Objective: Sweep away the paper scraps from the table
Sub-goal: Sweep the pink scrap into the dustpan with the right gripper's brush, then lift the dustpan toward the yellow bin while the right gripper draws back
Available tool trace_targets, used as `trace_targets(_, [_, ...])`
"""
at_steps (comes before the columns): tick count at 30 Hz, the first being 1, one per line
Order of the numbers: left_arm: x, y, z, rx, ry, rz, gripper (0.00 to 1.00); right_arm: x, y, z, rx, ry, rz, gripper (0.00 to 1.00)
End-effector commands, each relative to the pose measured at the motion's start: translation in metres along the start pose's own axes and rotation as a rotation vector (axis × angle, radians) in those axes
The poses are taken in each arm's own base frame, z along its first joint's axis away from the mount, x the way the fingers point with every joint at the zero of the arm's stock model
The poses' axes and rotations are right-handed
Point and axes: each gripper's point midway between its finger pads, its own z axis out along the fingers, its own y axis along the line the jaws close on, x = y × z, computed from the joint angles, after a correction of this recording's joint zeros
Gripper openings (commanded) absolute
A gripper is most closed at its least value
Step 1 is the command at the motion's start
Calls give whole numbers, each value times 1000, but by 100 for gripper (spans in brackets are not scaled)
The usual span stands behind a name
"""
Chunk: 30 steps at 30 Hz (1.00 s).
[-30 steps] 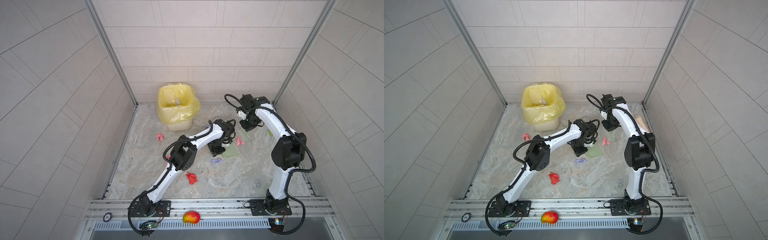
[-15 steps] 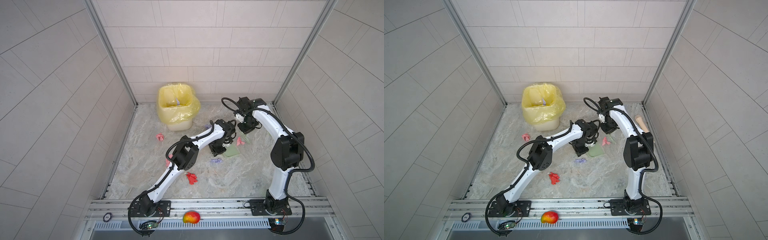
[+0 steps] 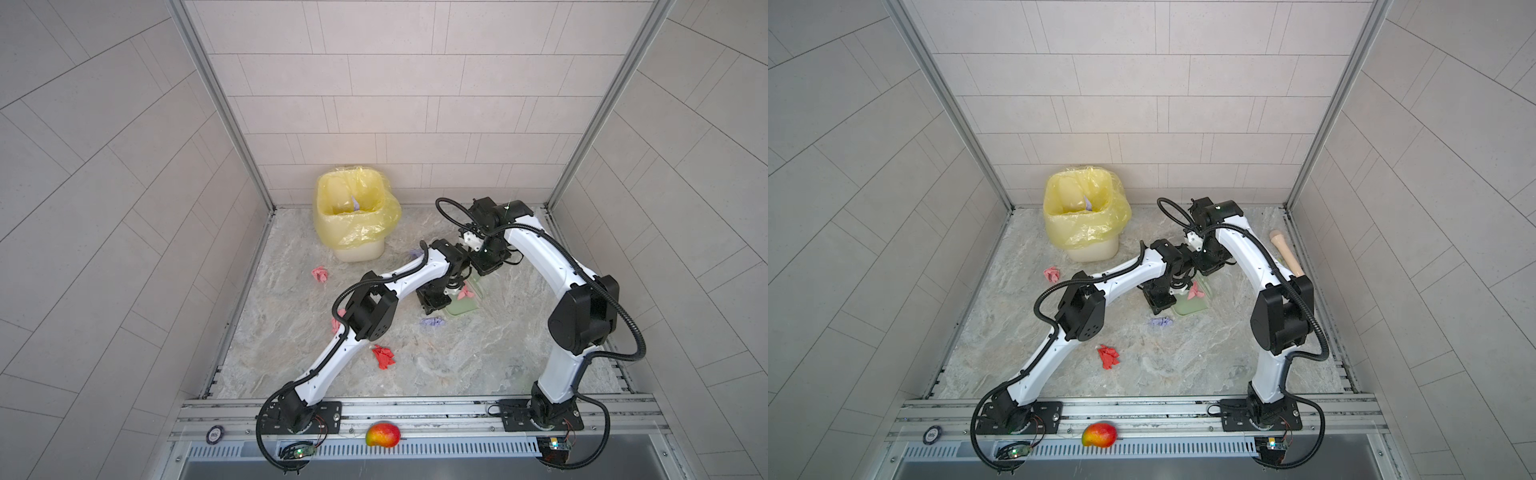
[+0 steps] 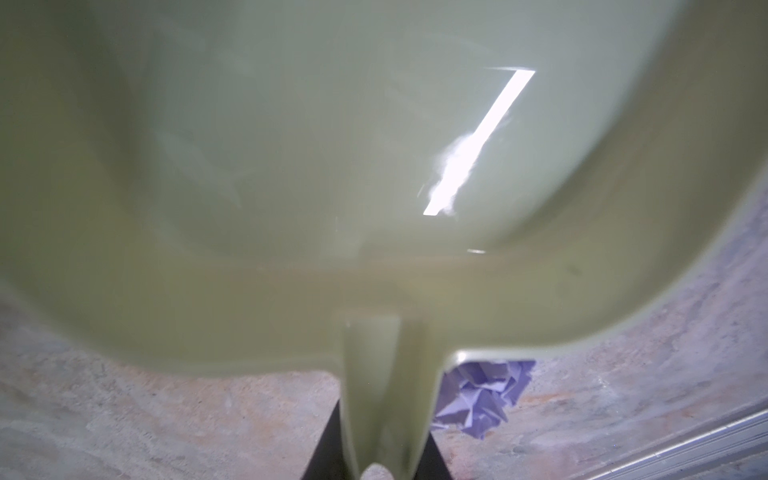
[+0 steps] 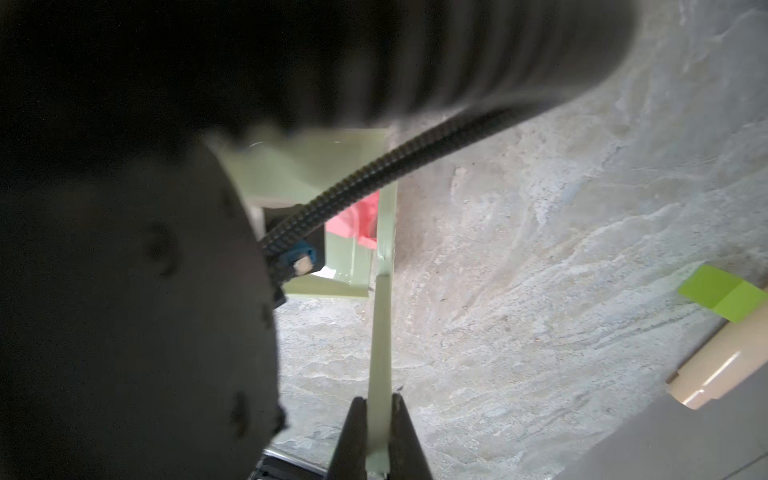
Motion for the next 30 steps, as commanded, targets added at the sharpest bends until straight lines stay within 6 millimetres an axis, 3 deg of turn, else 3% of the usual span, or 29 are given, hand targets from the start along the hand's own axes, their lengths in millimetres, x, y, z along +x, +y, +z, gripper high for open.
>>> trace_targets(1, [-2,0,1,-8,6,4,0,18,26,-16,-101,-1,0,0])
trace_targets(5, [-4,0,0,-8,-3,3,0,25,28,-24,-102,-14,14,0])
trace_targets(14, [-5,1,-15,-21,-68,-6,0,35,-16,-47,54,-72,115,0])
trace_targets(22, [-3,3,-54,-27,-192,-48,0,43,-43,-60,46,-200,288,0])
trace_targets(30, [25,13,-106,-55,-293,-123,0,51,-49,-58,3,-270,378,0])
